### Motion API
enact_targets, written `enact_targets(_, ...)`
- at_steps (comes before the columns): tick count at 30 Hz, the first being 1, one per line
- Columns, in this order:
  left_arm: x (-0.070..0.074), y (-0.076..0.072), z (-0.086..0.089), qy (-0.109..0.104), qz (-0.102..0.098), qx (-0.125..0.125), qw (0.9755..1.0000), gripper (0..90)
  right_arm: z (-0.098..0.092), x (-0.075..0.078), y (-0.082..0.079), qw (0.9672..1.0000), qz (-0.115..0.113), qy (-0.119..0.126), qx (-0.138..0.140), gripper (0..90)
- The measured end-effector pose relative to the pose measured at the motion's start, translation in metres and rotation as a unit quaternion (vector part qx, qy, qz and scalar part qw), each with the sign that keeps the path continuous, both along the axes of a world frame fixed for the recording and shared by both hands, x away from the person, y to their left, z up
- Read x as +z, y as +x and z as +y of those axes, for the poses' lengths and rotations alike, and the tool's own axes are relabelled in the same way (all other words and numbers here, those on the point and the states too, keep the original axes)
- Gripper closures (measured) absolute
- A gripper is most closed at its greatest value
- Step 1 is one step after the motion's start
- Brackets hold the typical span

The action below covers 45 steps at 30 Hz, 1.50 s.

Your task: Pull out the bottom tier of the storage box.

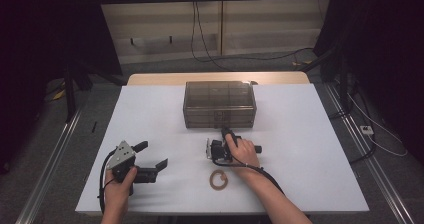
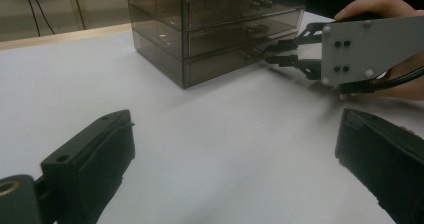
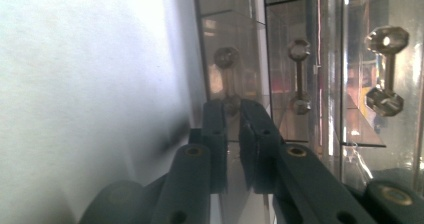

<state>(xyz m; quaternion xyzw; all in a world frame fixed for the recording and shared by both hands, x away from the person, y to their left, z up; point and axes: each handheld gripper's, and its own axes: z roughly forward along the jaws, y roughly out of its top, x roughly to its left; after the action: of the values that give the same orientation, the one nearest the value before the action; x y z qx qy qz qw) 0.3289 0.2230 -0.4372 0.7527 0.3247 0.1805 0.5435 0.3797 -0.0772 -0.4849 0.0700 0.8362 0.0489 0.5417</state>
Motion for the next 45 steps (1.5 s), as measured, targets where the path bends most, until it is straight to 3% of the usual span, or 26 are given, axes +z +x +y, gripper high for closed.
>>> enact_targets(3,0.0,0.0,0.0,0.003,-0.001,-0.001,1.0,2.7,0.001,0.003,0.0,0.9999,-0.008,0.007,0.001,70.9)
enact_targets(9,0.0,0.0,0.0,0.003,-0.002,-0.001,1.0,2.7,-0.001,0.003,0.009,0.9998,0.018,0.005,0.0,67.0)
enact_targets(13,-0.001,0.001,0.0,0.0,0.0,0.002,1.0,2.7,-0.001,0.005,0.011,0.9998,0.022,-0.001,0.002,64.1)
enact_targets(19,0.0,0.001,0.0,0.002,-0.002,0.001,1.0,2.7,-0.003,0.006,0.012,0.9997,0.024,-0.009,0.004,62.8)
enact_targets(38,0.0,0.001,0.002,0.002,0.001,0.001,1.0,2.7,0.004,-0.005,0.012,0.9986,-0.021,-0.044,0.023,68.7)
enact_targets(45,0.0,0.0,0.002,0.001,0.001,0.0,1.0,2.7,0.004,-0.004,0.012,0.9992,-0.015,-0.031,0.018,68.9)
